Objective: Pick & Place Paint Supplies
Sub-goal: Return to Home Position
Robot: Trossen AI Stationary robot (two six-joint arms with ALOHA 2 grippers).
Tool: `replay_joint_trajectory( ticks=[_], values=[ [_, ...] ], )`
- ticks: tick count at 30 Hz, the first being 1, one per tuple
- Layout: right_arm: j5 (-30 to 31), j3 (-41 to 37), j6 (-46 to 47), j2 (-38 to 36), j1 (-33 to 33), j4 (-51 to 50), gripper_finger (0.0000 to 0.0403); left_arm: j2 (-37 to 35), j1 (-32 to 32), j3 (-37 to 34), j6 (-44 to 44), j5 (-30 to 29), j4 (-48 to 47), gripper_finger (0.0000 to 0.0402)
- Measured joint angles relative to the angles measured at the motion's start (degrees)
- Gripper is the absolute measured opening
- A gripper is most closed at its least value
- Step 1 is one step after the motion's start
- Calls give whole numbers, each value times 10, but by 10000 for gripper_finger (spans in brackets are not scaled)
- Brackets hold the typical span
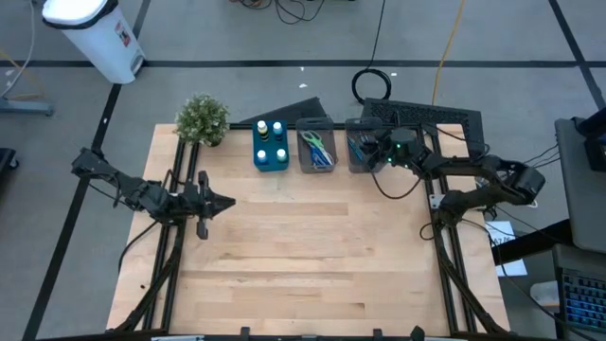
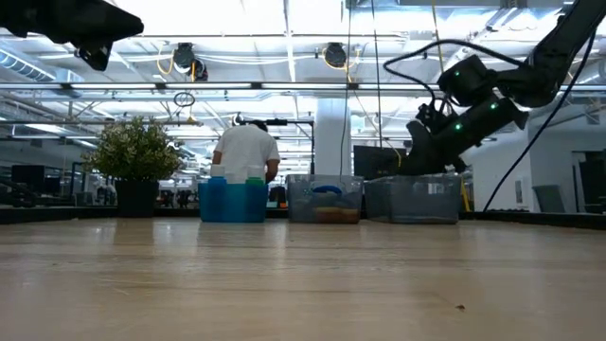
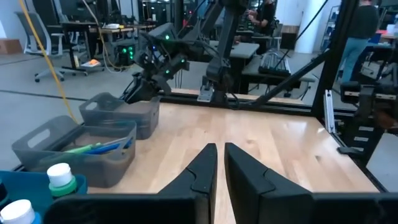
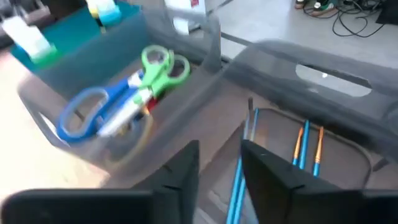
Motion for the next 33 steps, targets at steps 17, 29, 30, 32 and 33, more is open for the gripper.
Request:
replay_joint_trajectory(
  ticks=[17, 29, 30, 32, 33],
  values=[
    [-1, -45, -39, -406, 4, -284, 218, -60, 0, 0, 40, -32, -77, 37],
    [-16, -235, -23, -634, 31, -162, 214, -183, 0, 0, 28, 21, -177, 37],
    [-21, -243, -29, -647, 38, -163, 215, -191, 0, 0, 26, 21, -191, 37],
    [-29, -250, -44, -673, 53, -174, 216, -208, 0, 0, 15, 16, -215, 37],
    [-30, -250, -53, -689, 61, -190, 216, -215, 0, 0, 7, 10, -226, 37]
  ],
)
